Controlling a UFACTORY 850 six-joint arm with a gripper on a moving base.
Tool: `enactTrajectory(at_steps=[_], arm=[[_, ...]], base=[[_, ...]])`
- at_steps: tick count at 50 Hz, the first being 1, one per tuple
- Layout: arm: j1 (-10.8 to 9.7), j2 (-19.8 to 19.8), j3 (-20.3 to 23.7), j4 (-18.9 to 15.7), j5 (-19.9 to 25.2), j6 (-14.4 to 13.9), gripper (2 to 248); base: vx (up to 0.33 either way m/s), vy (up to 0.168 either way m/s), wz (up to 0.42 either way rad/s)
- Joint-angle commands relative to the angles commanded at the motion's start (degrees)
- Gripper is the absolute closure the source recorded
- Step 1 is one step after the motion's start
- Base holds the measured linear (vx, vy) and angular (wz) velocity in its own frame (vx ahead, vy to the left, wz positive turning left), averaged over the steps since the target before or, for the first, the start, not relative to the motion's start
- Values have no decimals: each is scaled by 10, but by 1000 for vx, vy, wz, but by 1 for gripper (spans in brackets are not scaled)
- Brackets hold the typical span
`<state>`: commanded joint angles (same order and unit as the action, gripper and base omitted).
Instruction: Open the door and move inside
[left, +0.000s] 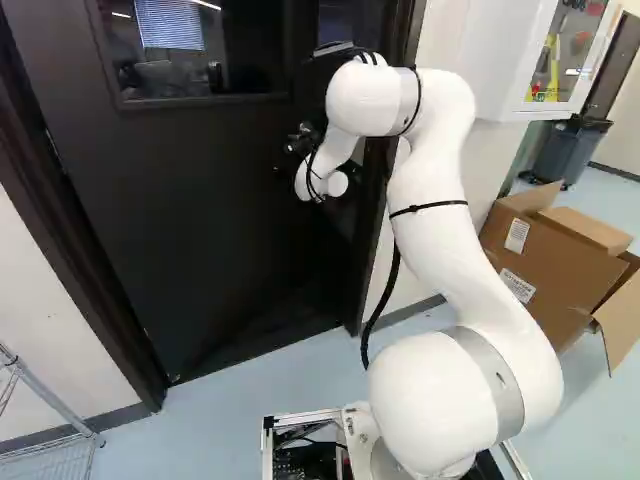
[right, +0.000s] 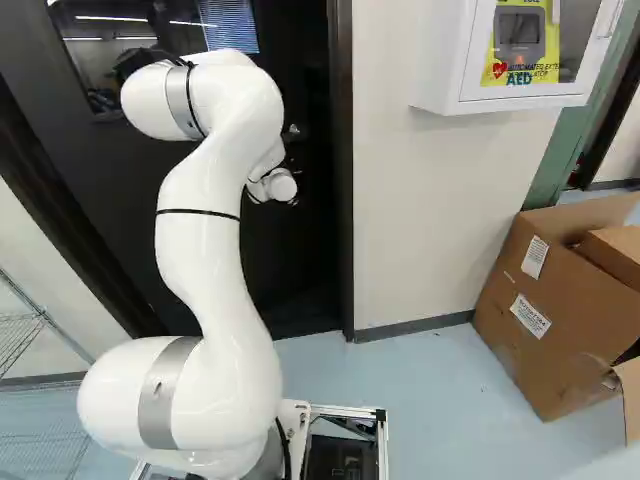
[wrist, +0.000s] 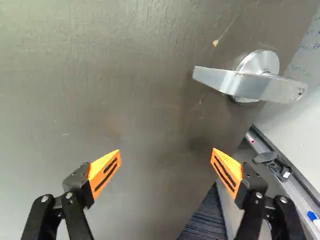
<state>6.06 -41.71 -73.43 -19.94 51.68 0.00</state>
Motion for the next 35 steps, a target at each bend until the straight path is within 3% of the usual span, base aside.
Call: enactTrajectory(at_steps=[35], arm=[[22,87,119,64,-20,0,3]], base=[[0,0,0]])
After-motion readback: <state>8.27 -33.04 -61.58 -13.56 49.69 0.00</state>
